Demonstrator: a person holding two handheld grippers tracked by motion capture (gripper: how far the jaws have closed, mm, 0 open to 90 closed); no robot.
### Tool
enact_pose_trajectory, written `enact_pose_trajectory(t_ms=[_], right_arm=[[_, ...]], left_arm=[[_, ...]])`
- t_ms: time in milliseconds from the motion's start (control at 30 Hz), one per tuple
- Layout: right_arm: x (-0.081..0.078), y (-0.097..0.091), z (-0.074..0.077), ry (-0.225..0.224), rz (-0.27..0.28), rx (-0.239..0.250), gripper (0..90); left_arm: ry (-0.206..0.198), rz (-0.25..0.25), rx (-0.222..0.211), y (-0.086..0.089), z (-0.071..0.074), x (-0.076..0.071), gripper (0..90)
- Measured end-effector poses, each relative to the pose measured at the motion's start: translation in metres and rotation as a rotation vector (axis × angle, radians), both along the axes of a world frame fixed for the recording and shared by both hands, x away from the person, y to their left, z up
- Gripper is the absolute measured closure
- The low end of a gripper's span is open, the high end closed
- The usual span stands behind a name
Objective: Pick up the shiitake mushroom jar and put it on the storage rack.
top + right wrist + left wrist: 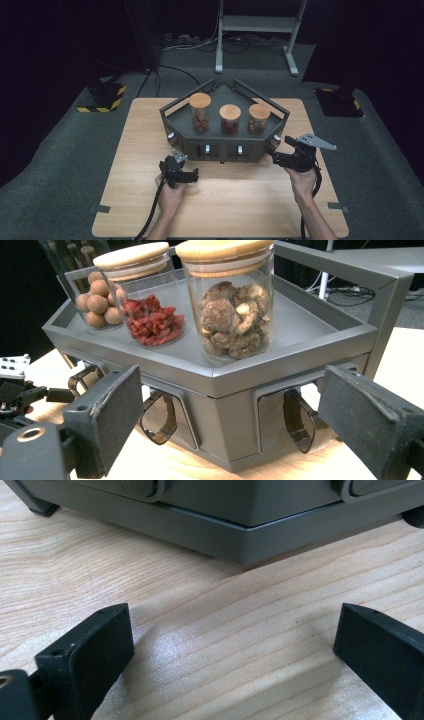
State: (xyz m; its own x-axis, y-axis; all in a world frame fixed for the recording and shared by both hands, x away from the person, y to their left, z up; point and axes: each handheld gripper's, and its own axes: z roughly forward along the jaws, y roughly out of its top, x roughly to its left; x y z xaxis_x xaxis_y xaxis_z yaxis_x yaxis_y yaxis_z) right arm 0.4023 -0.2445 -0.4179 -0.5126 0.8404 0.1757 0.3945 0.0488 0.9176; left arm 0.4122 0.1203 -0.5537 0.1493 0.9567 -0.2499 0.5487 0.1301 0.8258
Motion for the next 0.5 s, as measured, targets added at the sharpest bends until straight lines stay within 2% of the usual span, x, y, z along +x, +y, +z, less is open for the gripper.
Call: enact_pose_trajectory(t_ms=[500], right_arm=[[-0.005, -0.005, -0.012, 0.019, -0.012, 0.004, 10.4]], left_arm=[[0.0, 0.001, 0.0, 0.0, 0.0, 0.0, 2.4]])
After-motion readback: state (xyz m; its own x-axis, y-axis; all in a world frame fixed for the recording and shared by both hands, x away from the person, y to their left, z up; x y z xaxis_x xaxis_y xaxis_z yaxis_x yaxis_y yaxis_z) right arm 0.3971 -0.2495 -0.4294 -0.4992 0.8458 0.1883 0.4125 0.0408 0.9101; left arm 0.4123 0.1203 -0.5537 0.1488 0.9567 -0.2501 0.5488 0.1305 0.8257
